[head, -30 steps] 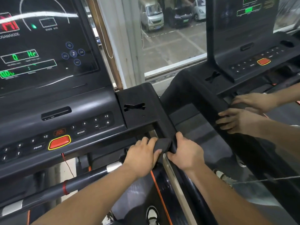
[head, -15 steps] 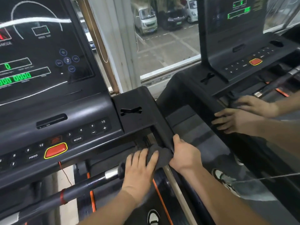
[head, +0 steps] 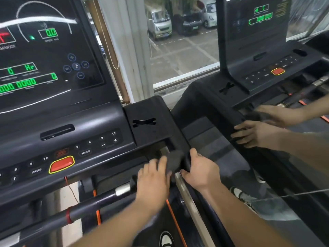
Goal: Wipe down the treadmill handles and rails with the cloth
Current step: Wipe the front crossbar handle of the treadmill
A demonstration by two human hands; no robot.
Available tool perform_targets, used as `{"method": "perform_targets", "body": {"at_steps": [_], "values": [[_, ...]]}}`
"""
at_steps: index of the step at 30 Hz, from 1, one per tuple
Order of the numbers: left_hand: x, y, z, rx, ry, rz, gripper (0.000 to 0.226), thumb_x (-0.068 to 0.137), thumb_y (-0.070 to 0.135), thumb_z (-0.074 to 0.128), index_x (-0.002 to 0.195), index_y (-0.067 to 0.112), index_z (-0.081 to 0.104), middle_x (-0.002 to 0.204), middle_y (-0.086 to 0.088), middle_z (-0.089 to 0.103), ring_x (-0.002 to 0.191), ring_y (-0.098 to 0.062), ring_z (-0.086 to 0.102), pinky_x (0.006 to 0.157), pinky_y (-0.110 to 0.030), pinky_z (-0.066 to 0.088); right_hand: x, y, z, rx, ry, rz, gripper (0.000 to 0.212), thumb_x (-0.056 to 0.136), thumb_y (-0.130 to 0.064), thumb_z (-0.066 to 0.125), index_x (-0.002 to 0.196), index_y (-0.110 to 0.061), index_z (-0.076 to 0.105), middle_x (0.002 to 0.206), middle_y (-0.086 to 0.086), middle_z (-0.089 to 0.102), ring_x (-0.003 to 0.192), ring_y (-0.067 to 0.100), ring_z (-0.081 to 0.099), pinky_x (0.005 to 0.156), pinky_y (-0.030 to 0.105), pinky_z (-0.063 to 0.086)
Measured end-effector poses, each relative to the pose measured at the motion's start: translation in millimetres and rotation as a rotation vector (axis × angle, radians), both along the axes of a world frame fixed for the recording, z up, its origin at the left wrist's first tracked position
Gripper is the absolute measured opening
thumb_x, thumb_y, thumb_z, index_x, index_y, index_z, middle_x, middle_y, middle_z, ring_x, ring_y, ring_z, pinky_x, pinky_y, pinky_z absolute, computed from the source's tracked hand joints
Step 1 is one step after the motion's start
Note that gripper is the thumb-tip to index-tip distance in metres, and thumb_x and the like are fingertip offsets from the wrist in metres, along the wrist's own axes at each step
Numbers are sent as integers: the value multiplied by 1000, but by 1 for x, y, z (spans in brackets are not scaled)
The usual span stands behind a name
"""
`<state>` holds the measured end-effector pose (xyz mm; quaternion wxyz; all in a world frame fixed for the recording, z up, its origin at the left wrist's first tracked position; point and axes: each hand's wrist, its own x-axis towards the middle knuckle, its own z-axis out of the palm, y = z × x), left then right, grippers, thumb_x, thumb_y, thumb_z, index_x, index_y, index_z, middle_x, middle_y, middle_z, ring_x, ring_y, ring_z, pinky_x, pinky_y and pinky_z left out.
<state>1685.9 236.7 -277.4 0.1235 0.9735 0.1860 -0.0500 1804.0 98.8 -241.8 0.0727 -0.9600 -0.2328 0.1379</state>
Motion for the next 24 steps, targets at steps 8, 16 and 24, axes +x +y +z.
{"method": "perform_targets", "body": {"at_steps": [8,16,24], "values": [[8,22,-9,117,-77,-317,59,96,56,48,148,35,31,136,-9,50,110,-34,59,86,-46,53,2,1,5,-22,82,-16,65,85,-42,69,136,-20,34,112,1,62,98,26,66,67,34,45],[28,53,6,-457,170,59,61,103,63,34,156,35,26,145,-3,53,130,-30,55,106,-40,44,-6,3,9,-20,87,-62,58,89,-53,62,131,-24,34,126,2,60,106,28,66,82,43,56],[-142,109,-15,224,-214,-157,53,96,54,47,138,23,53,129,-8,57,107,-31,62,91,-44,54,-27,10,1,42,-164,169,93,97,-44,61,164,-11,4,171,14,-8,159,28,-5,128,42,13]]}}
